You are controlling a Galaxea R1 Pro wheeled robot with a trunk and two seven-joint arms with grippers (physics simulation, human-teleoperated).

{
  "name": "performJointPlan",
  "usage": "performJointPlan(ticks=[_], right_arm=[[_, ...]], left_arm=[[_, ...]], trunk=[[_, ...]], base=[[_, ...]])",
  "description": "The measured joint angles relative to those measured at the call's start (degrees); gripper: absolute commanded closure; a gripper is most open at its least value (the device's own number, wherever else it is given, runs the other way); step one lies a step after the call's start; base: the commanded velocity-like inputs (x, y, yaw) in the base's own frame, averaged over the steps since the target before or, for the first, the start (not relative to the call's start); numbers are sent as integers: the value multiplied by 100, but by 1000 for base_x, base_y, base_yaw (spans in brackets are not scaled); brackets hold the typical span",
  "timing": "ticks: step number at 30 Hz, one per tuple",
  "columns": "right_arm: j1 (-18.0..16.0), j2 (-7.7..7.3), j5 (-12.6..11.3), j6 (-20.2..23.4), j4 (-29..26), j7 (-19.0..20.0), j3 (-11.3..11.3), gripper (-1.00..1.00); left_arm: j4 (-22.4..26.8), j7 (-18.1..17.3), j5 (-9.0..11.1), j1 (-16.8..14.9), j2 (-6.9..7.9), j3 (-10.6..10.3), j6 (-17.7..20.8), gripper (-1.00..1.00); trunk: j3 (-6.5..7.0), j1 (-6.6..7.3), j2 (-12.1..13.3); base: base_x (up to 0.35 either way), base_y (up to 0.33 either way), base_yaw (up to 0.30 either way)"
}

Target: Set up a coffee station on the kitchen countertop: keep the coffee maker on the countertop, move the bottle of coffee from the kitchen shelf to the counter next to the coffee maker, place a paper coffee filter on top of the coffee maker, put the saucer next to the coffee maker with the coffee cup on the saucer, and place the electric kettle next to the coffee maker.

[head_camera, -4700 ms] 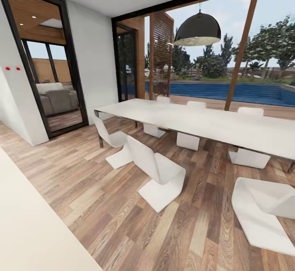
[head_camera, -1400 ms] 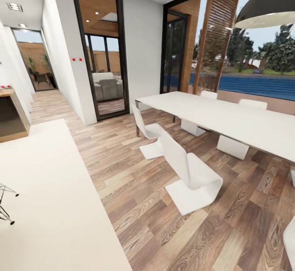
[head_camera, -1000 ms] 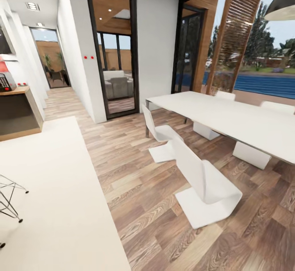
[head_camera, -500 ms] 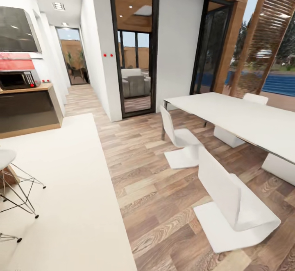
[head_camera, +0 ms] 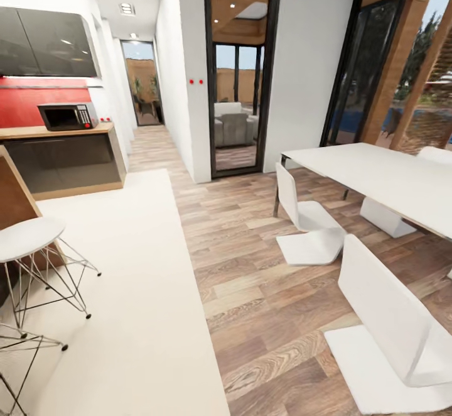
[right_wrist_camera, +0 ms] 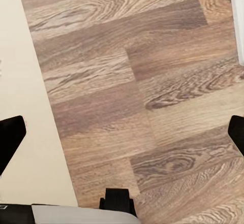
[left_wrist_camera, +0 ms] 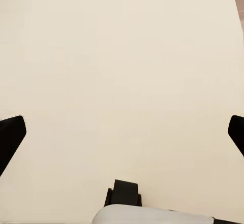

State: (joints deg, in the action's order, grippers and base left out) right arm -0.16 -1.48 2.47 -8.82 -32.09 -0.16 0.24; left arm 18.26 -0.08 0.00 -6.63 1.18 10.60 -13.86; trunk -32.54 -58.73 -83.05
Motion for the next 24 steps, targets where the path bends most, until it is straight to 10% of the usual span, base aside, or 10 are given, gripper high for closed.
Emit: performJointPlan(ticks=[24], right_arm=[[0, -39, -1, -2, -12, 7, -19, -100]], left_arm=[[-2, 5, 0, -1, -3, 12, -1, -100]], trunk=[[-74, 4, -1]], base=[[97, 0, 147]])
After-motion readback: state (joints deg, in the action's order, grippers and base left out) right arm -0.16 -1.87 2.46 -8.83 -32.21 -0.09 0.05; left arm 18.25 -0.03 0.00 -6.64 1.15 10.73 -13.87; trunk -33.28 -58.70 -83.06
